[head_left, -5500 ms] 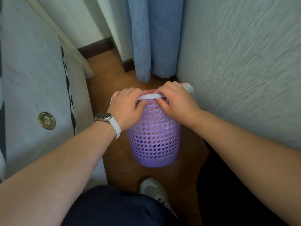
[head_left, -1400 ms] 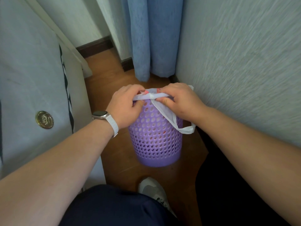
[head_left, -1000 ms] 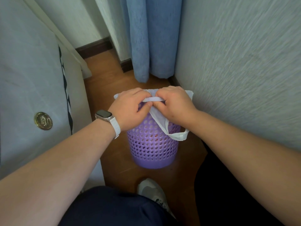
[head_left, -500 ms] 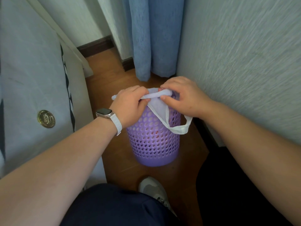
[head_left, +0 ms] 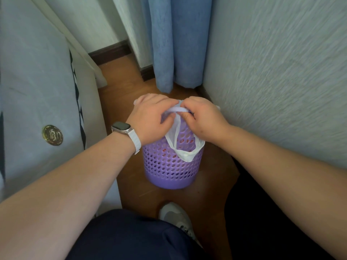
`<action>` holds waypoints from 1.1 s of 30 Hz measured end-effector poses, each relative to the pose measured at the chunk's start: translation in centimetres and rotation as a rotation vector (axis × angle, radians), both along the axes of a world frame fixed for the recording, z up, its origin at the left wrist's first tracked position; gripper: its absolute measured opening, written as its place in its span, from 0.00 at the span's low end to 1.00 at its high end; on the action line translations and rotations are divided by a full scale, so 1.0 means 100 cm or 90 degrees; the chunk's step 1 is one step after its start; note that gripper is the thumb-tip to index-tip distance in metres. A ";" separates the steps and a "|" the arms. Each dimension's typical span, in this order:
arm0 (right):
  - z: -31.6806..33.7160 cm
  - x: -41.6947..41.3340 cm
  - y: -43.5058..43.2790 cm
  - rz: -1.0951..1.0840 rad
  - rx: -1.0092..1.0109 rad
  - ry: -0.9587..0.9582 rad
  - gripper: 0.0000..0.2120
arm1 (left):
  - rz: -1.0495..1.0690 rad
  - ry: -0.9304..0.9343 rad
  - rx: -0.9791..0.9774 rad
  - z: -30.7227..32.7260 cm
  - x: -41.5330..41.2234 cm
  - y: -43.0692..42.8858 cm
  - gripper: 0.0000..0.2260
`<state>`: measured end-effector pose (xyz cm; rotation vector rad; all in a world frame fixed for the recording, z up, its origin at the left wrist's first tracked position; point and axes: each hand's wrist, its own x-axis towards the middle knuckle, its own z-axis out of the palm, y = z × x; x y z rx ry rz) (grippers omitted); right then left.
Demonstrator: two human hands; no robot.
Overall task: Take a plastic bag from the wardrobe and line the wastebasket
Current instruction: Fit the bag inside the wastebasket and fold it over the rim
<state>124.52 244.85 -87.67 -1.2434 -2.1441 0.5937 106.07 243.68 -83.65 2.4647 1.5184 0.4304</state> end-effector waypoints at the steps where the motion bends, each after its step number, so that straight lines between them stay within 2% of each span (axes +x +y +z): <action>1: 0.001 -0.002 -0.001 -0.002 0.005 0.002 0.06 | -0.013 0.013 0.008 0.000 0.001 0.000 0.13; 4: 0.002 -0.005 -0.001 0.000 0.016 -0.011 0.09 | -0.017 0.026 0.008 -0.002 0.001 0.000 0.10; 9: 0.007 0.012 0.010 0.014 -0.014 -0.026 0.24 | 0.040 -0.001 0.009 -0.007 -0.005 0.001 0.08; 12: 0.004 0.026 0.015 0.026 -0.077 -0.024 0.28 | 0.070 -0.027 0.005 -0.007 -0.009 0.002 0.09; 16: 0.002 0.024 0.011 0.034 -0.136 -0.038 0.21 | 0.075 -0.049 0.001 -0.007 -0.009 0.001 0.08; 23: 0.000 0.010 0.006 0.022 -0.060 -0.036 0.12 | 0.050 -0.051 -0.009 -0.003 -0.005 0.000 0.14; 27: -0.003 -0.002 0.002 0.027 -0.029 -0.056 0.14 | 0.047 -0.038 0.024 -0.003 -0.004 0.001 0.14; 33: -0.005 -0.003 -0.003 0.008 0.000 -0.053 0.11 | 0.000 0.033 0.052 -0.001 -0.002 0.006 0.11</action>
